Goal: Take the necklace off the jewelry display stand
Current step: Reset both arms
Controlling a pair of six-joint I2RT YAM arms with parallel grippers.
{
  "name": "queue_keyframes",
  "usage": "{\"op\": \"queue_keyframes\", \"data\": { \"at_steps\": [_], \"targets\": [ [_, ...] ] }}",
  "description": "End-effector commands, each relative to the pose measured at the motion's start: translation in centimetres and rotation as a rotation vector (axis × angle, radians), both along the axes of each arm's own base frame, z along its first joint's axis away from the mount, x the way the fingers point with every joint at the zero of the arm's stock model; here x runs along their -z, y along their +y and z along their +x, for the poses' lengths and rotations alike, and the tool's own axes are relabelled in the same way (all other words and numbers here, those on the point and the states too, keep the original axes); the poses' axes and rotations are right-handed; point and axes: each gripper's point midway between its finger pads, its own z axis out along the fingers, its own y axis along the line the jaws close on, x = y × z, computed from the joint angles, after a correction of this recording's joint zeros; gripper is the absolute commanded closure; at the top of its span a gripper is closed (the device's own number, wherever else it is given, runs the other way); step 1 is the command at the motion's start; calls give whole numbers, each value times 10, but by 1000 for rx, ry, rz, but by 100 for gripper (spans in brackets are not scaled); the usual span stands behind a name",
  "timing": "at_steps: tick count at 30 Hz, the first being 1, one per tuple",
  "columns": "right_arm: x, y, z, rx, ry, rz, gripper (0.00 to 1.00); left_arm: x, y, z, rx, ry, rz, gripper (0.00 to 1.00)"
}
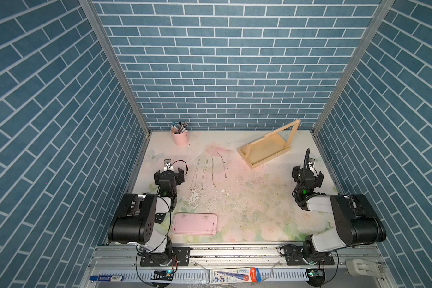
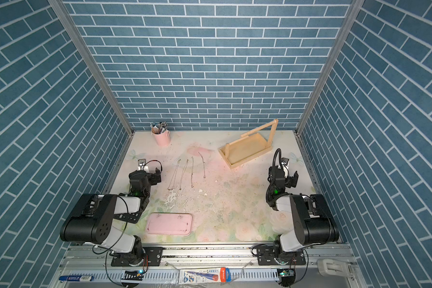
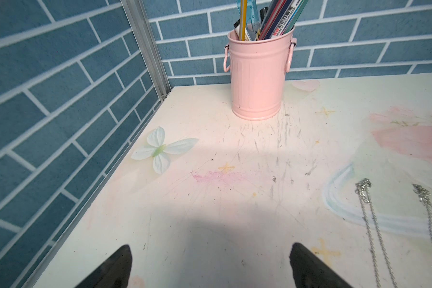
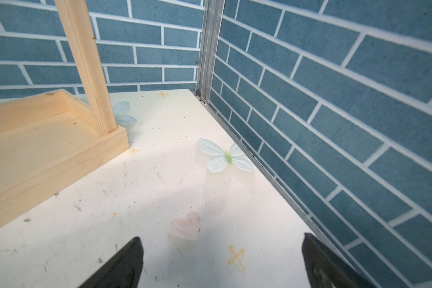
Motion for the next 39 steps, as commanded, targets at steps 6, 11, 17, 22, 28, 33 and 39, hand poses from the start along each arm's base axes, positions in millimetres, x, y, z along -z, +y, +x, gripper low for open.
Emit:
{"op": "queue_keyframes", "data": {
  "at_steps": [6,11,17,22,28,33,39],
  "targets": [
    [-3,11,-12,-125,-98,29,1,-7,-3,4,16,-23,8,1],
    [17,18,-5,-227,-45,94,1,-6,-3,4,15,-19,7,1],
    [26,3,15,-198,25,164,1,-6,-3,5,16,-16,9,1],
    [27,2,14,-192,34,169,1,-6,-3,5,17,-19,7,1],
    [25,7,13,-205,34,144,1,-6,-3,4,18,-19,8,1],
    [26,10,14,-221,37,147,1,-7,-3,4,18,-23,7,1],
    [26,9,14,-220,39,148,1,-7,-3,5,18,-22,7,1]
  ]
}}
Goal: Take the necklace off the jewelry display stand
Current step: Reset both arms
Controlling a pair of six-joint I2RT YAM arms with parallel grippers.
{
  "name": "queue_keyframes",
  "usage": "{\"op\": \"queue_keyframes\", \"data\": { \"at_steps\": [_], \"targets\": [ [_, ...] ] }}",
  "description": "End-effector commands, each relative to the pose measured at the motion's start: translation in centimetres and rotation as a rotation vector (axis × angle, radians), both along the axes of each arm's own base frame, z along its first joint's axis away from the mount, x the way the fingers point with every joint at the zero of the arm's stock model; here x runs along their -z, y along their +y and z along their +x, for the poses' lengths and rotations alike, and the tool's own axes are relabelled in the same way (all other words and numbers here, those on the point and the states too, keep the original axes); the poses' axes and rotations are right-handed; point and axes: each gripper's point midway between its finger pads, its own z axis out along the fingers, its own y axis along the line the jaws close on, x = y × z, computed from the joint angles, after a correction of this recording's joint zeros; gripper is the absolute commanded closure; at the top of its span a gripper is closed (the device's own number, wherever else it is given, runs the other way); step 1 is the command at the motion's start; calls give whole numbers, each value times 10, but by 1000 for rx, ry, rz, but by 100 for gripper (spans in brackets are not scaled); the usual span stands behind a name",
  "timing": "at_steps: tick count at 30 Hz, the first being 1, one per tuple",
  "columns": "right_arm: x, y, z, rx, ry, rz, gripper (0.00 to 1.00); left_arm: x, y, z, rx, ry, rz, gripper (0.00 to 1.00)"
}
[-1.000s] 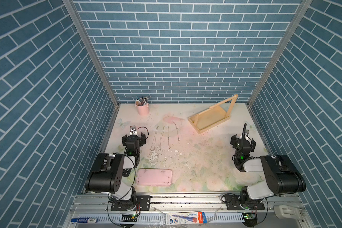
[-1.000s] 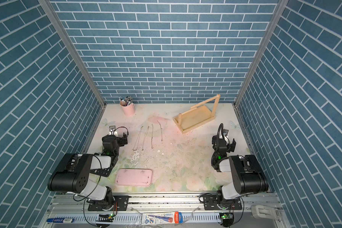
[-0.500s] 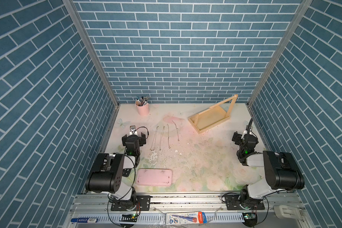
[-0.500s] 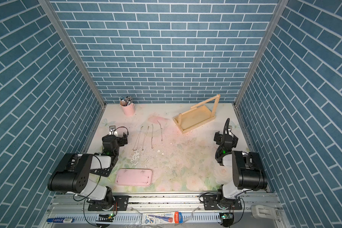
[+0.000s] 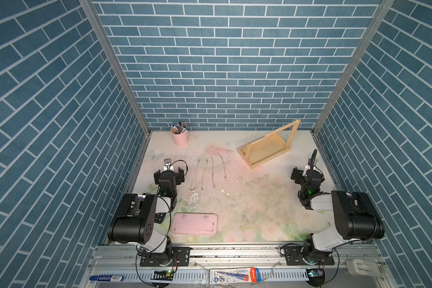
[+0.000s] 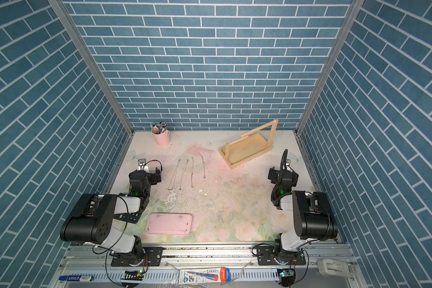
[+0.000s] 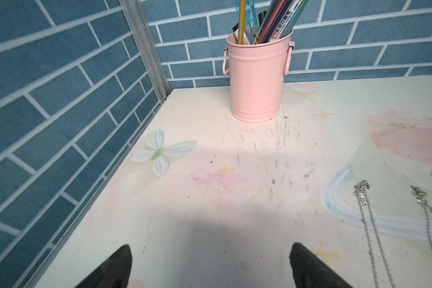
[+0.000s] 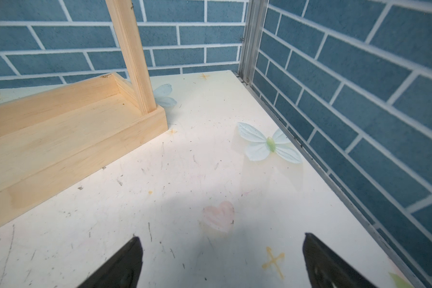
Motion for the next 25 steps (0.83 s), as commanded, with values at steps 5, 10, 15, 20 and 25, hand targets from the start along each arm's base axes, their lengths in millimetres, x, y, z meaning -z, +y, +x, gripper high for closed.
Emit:
{"op": "queue_keyframes", "data": {
  "at_steps": [5,10,15,20,25],
  "targets": [
    [1,2,-1,-11,0,-1,1,-5,-3,4,13,-17,5,1],
    [1,2,0,-12,0,0,1,-5,-3,4,13,-17,5,1],
    [1,2,1,-14,5,1,1,-5,-3,4,13,-17,6,1],
    [2,2,2,-23,9,12,1,-5,-3,4,13,-16,5,1],
    [0,2,0,-22,0,10,1,-5,-3,3,13,-16,5,1]
  ]
}}
